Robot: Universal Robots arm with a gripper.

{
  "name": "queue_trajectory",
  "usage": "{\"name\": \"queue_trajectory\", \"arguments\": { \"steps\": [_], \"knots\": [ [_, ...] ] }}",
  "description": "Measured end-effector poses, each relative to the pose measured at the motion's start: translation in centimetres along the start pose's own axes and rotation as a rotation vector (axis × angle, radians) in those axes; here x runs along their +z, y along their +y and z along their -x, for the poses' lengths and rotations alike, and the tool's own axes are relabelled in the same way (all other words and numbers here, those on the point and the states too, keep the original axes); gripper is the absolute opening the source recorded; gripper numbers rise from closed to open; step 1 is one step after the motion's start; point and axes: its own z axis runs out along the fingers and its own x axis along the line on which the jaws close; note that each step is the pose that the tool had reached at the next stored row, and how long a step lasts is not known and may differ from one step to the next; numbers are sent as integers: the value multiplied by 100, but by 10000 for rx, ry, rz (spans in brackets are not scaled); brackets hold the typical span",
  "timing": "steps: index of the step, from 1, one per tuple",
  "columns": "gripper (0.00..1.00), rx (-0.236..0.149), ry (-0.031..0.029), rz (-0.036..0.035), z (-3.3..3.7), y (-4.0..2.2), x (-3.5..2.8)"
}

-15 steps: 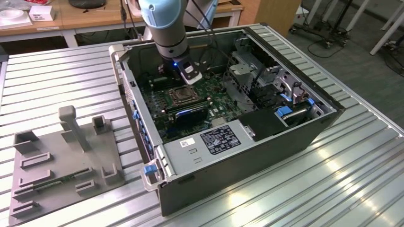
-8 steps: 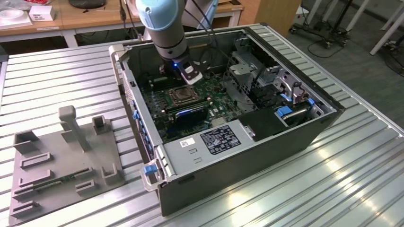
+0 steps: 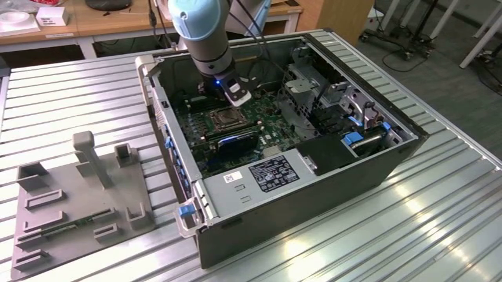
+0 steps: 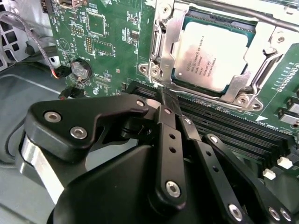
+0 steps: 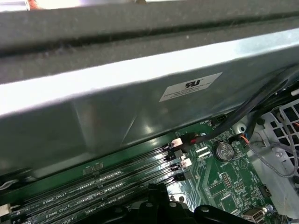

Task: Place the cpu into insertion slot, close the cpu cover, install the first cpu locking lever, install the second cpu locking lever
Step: 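Install the first cpu locking lever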

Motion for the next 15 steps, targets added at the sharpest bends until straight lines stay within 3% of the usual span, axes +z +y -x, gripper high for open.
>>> {"name": "queue_trajectory", "arguments": {
  "steps": [15],
  "knots": [
    [11, -7, -24, 12, -6, -10, 23]
  ]
}}
